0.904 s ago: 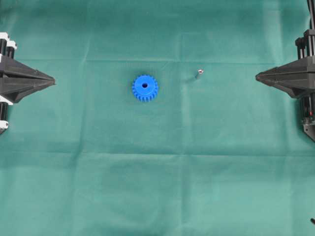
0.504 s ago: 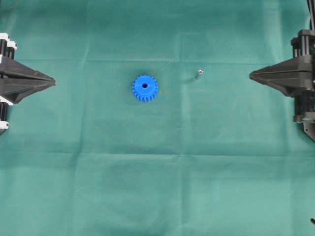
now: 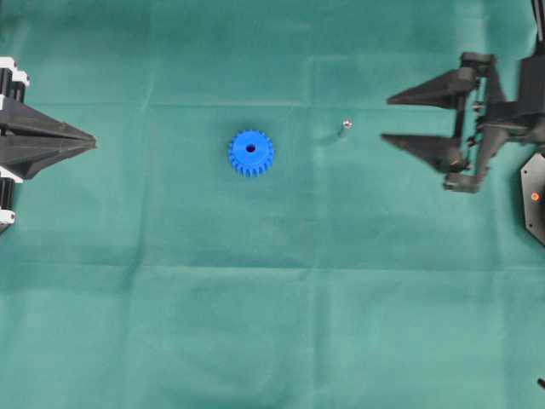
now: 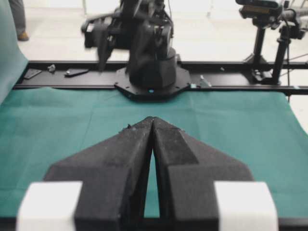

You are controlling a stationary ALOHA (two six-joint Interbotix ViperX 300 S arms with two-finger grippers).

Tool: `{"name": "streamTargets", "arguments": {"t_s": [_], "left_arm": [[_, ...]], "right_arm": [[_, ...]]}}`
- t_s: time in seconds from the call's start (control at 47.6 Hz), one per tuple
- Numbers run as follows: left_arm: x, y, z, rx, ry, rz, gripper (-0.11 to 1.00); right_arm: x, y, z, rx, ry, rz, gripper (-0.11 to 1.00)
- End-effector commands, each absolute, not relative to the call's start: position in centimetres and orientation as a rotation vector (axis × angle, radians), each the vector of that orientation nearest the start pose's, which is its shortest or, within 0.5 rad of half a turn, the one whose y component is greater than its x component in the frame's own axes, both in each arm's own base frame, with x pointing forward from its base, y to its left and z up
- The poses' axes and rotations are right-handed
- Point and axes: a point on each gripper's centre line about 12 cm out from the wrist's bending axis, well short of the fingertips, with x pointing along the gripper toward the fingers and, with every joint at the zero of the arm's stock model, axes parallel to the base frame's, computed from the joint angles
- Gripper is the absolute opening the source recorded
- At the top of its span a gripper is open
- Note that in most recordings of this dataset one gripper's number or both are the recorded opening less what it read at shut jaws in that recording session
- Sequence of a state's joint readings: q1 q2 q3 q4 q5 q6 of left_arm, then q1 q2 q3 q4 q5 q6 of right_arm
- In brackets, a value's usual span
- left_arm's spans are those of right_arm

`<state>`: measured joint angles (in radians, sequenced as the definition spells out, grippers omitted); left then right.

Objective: Insert the shaft placed at a random location into the center hole of the small gear at another random location.
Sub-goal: 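Move the right gripper left and lower it over the silver shaft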

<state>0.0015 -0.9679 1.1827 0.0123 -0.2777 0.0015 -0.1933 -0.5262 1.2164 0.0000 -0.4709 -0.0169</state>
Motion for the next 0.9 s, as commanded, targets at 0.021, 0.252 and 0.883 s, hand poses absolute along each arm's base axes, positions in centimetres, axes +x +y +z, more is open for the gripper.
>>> {"name": "streamTargets", "arguments": {"t_s": [0.021, 0.252, 0.883], "left_arm": [[20.0, 0.0, 29.9, 0.018, -0.081, -0.002, 0.0], [20.0, 0.0, 29.8, 0.018, -0.075, -0.002, 0.0], [20.1, 0.0, 29.3, 0.017, -0.048, -0.002, 0.0]], "right_arm": [[25.2, -5.9, 18.0, -0.014, 0.234, -0.224, 0.87], [26.4, -7.2, 14.7, 0.004, 0.253, -0.268, 0.8], [28.5, -8.3, 9.8, 0.035, 0.326, -0.31, 0.8]]}}
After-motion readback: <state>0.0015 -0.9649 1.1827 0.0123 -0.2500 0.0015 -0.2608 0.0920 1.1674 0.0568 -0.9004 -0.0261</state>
